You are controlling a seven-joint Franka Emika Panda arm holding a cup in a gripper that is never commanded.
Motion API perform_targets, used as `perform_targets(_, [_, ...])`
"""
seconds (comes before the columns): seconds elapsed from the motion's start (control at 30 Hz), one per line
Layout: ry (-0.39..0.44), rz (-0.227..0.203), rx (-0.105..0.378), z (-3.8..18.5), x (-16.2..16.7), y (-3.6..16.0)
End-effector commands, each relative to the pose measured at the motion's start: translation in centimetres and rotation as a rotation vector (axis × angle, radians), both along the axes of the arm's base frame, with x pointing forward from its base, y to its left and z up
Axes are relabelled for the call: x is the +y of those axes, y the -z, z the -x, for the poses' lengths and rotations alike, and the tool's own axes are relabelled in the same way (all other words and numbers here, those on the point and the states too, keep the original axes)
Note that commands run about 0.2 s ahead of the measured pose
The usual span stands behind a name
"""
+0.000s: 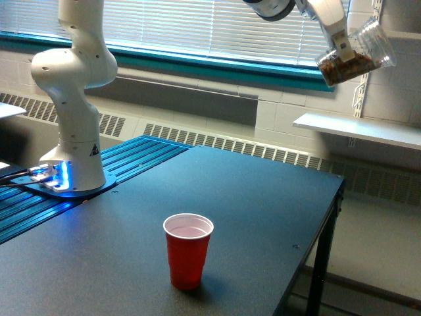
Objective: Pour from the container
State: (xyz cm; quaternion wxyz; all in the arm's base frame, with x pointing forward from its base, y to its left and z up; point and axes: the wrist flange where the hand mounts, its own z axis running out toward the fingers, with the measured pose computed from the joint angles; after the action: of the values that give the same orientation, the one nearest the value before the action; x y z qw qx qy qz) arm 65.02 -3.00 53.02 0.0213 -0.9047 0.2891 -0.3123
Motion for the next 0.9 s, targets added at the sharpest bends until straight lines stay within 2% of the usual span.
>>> perform_targets(0.03, [0.008, -0.002, 0.038, -0.3, -1.1, 2.3])
perform_targets(0.23, [0.0, -0.013, 0.033, -0.3, -1.3, 2.4])
perform_targets(0.47, [0.007, 0.006, 0.01, 0.2, -2.7, 2.4])
perform_targets(0.7, [0.029, -0.002, 0.005, 1.4, -5.3, 3.1])
perform_targets(0.77, [0.045, 0.019, -0.001, 1.8, -6.1, 3.3])
perform_targets(0.83, [0.058, 0.01, 0.003, 2.3, -6.8, 3.6])
perform_targets(0.9, [0.068, 0.026, 0.005, 2.8, -7.6, 3.8])
